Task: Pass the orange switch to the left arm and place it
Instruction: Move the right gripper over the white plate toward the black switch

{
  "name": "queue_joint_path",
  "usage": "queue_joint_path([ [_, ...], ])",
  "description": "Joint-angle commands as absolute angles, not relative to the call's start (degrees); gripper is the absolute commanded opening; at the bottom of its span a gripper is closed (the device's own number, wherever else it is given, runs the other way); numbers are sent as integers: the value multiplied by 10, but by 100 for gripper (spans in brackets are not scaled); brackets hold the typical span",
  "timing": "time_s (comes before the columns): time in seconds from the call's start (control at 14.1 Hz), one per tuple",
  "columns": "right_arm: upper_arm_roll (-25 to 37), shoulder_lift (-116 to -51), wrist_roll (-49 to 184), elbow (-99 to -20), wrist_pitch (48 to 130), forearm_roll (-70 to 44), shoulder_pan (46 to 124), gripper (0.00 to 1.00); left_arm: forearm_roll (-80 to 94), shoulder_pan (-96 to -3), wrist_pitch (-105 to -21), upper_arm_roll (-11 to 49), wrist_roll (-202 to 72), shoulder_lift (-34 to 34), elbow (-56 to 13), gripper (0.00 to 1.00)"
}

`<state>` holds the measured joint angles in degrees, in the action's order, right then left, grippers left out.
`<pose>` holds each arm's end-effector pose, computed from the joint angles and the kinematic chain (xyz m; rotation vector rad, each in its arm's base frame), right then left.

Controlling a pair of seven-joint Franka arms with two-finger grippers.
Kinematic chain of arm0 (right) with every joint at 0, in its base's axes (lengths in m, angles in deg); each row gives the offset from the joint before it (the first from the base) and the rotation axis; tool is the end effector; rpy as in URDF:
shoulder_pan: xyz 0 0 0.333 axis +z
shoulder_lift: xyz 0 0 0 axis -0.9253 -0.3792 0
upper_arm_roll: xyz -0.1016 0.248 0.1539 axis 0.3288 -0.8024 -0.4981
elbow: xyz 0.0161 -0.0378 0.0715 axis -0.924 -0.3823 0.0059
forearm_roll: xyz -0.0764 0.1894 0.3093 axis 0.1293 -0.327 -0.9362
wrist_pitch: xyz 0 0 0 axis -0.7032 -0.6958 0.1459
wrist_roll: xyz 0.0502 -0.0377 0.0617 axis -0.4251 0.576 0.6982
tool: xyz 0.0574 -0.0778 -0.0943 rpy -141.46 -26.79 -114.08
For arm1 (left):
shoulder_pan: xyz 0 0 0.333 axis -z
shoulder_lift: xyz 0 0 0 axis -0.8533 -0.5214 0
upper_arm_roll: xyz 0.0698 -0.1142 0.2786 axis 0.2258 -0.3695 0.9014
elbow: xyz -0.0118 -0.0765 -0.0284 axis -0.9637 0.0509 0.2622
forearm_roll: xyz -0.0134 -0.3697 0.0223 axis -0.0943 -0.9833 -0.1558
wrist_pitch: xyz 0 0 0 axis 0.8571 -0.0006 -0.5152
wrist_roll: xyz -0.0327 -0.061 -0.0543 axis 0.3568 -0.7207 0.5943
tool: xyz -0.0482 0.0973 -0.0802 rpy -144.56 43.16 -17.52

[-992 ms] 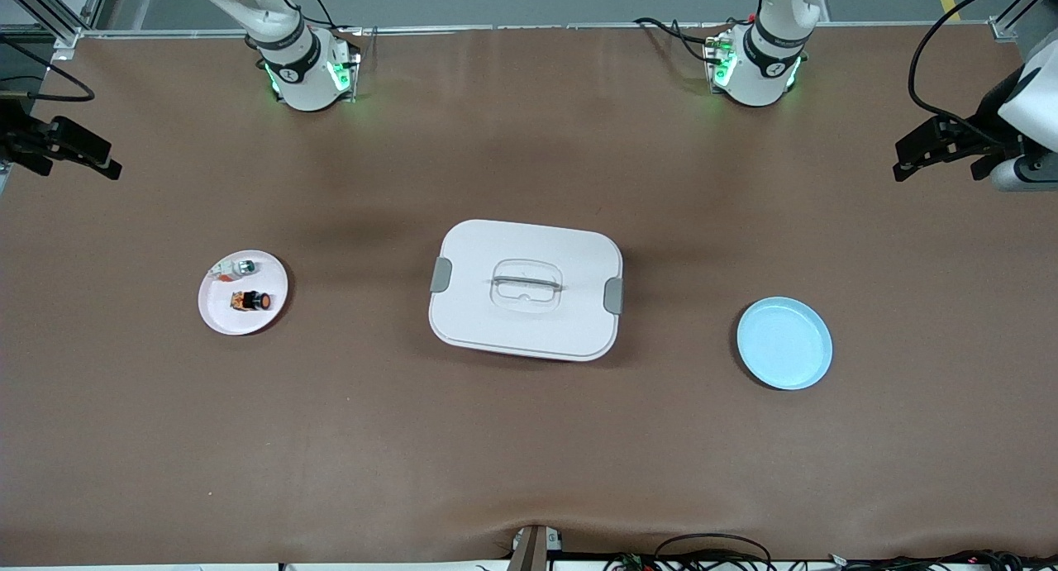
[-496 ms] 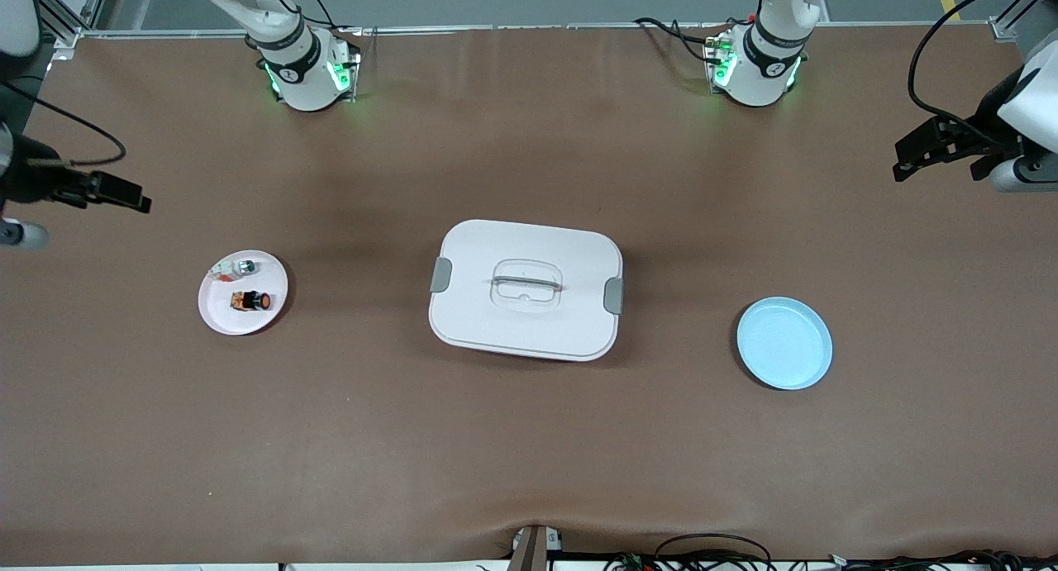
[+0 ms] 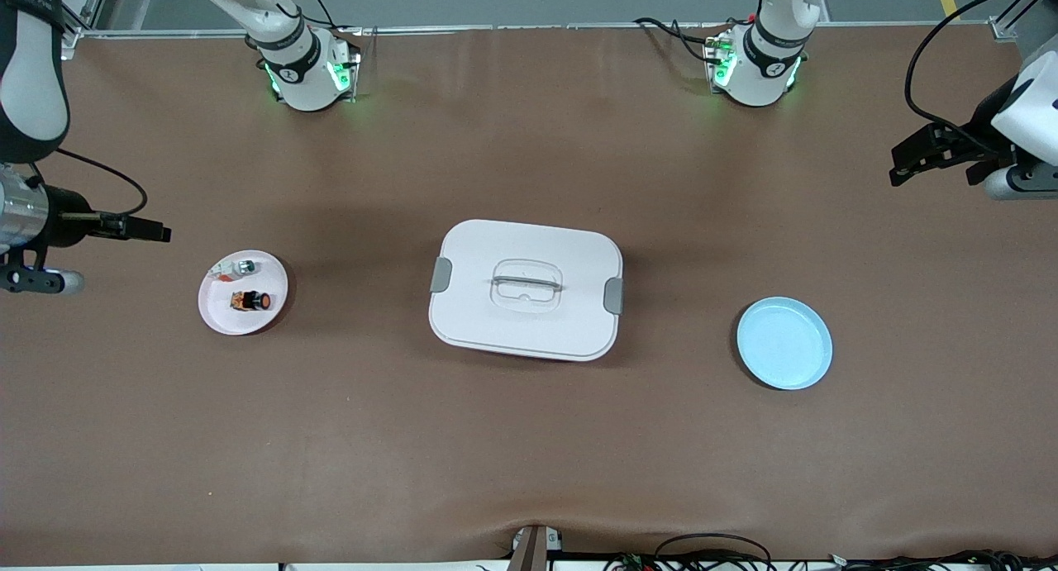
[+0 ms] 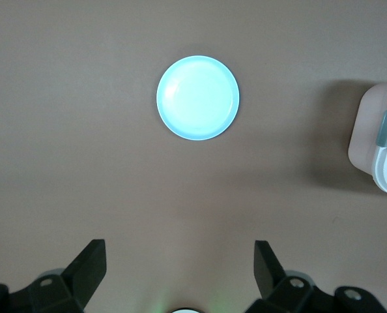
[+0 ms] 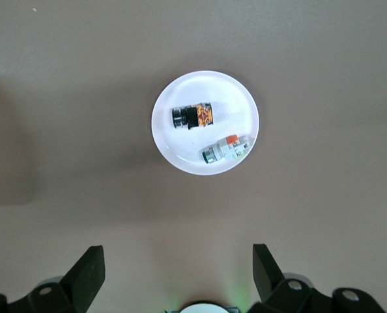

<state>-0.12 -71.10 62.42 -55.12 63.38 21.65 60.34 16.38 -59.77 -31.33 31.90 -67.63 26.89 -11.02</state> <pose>0.5539 -0.0624 0.4487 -3.0552 0.1987 0.4268 0.5150 -0.0373 0.5992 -3.1301 0.0057 0.0662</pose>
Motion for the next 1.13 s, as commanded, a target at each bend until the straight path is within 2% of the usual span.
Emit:
queue_joint_path([
  [0.0, -7, -752, 631, -537, 660, 214, 598, 100, 173, -599, -318, 318, -691, 265, -106, 100],
  [0.21, -7, -775, 631, -540, 684, 214, 598, 100, 173, -599, -318, 318, -690, 266, -107, 100],
  [0.42, -8, -776, 631, -582, 737, 214, 600, 100, 173, -598, -318, 318, -690, 265, -107, 100],
  [0.85, -8, -776, 632, -627, 789, 205, 595, 100, 173, -598, -323, 318, -689, 257, -107, 100],
  [1.06, -8, -771, 649, -688, 849, 204, 586, 100, 173, -597, -324, 318, -689, 249, -107, 100],
])
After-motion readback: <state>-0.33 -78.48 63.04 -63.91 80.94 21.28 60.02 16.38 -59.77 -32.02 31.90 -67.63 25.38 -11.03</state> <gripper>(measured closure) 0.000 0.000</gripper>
